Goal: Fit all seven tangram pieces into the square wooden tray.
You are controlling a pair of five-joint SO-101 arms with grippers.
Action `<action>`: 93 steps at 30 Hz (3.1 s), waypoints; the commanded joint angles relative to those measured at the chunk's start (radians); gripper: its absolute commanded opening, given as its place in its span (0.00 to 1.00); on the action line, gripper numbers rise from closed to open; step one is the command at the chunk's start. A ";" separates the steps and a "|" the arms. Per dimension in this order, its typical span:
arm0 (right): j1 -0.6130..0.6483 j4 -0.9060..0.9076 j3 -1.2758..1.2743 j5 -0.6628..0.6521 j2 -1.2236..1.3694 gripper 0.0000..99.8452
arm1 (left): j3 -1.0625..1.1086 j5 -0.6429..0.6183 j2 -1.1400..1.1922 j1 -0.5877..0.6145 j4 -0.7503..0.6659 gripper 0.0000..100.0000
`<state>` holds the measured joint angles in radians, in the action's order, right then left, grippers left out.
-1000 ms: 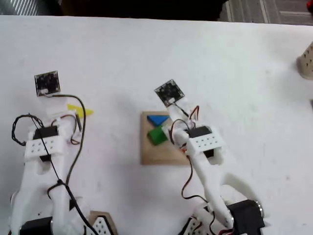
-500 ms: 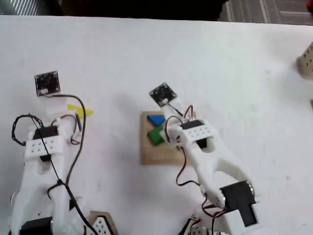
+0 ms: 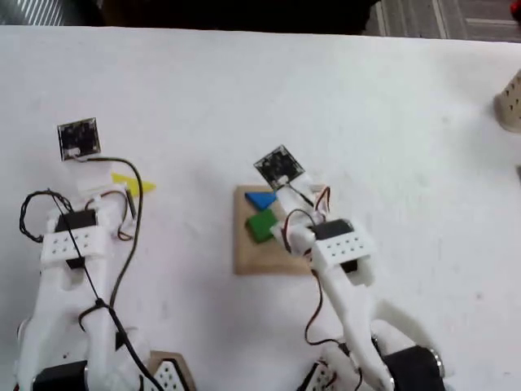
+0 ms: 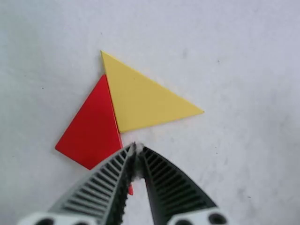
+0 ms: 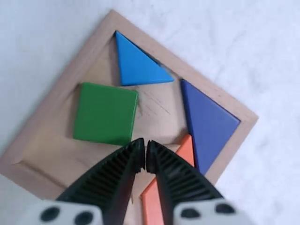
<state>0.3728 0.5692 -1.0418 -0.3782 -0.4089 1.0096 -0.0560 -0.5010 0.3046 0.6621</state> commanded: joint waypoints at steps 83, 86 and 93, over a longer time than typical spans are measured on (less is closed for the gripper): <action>0.071 0.016 -0.026 0.150 -0.107 0.02 | -0.006 -0.006 -0.044 0.007 -0.017 0.02; 0.068 0.022 -0.068 0.112 -0.107 0.02 | -0.008 -0.006 -0.044 0.007 -0.017 0.02; 0.048 0.087 0.032 0.083 0.041 0.02 | -0.006 -0.006 -0.044 0.008 -0.017 0.02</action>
<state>0.4496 0.6398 -1.0710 -0.2739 -0.3966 1.0096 -0.0560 -0.5010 0.3046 0.6621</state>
